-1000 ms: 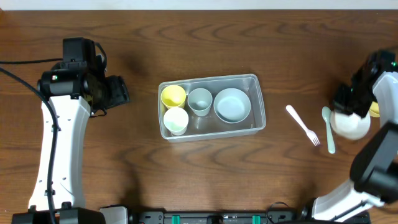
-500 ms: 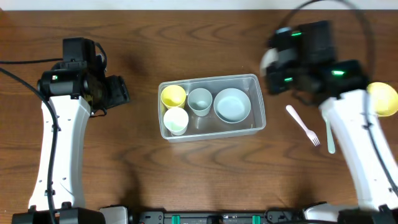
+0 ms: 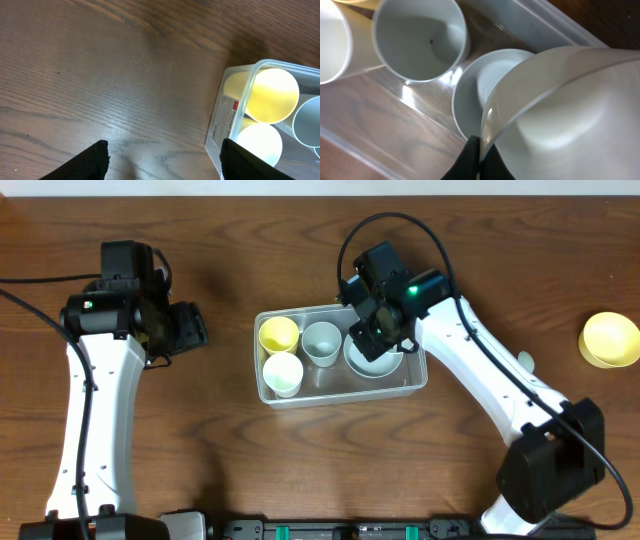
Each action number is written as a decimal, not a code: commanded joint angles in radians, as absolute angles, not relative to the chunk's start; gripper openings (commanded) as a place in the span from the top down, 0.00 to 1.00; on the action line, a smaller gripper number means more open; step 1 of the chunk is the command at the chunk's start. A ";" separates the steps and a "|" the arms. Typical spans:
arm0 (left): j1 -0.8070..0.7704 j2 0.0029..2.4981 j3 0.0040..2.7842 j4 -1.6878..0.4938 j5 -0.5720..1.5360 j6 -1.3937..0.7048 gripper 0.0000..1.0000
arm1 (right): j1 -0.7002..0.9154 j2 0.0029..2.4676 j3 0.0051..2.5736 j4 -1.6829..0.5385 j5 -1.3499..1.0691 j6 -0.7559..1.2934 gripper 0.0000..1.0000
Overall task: Pack container
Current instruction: 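Stack the white bowl onto the grey bowl in the container, then grasp the yellow bowl with the right gripper, then stack the yellow bowl onto the white bowl in the container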
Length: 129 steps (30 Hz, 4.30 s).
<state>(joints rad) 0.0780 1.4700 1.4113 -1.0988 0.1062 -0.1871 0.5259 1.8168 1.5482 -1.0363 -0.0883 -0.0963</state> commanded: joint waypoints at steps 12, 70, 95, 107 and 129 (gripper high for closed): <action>0.083 1.471 1.408 -1.102 0.116 -0.196 0.28 | 0.529 1.815 1.546 -1.055 -0.028 -0.139 0.41; 0.083 1.471 1.408 -1.117 0.116 -0.197 0.28 | -0.529 2.132 1.550 -0.867 -0.014 0.149 0.37; 0.083 1.471 1.408 -1.117 0.116 -0.197 0.28 | -0.233 1.657 1.558 -0.890 -0.226 0.045 0.98; 0.083 1.471 1.408 -1.121 0.116 -0.197 0.28 | 0.356 1.525 1.557 -1.014 -0.122 -0.088 0.95; 0.083 1.471 1.408 -1.121 0.116 -0.197 0.28 | 0.587 1.691 1.557 -1.070 -0.030 -0.107 0.60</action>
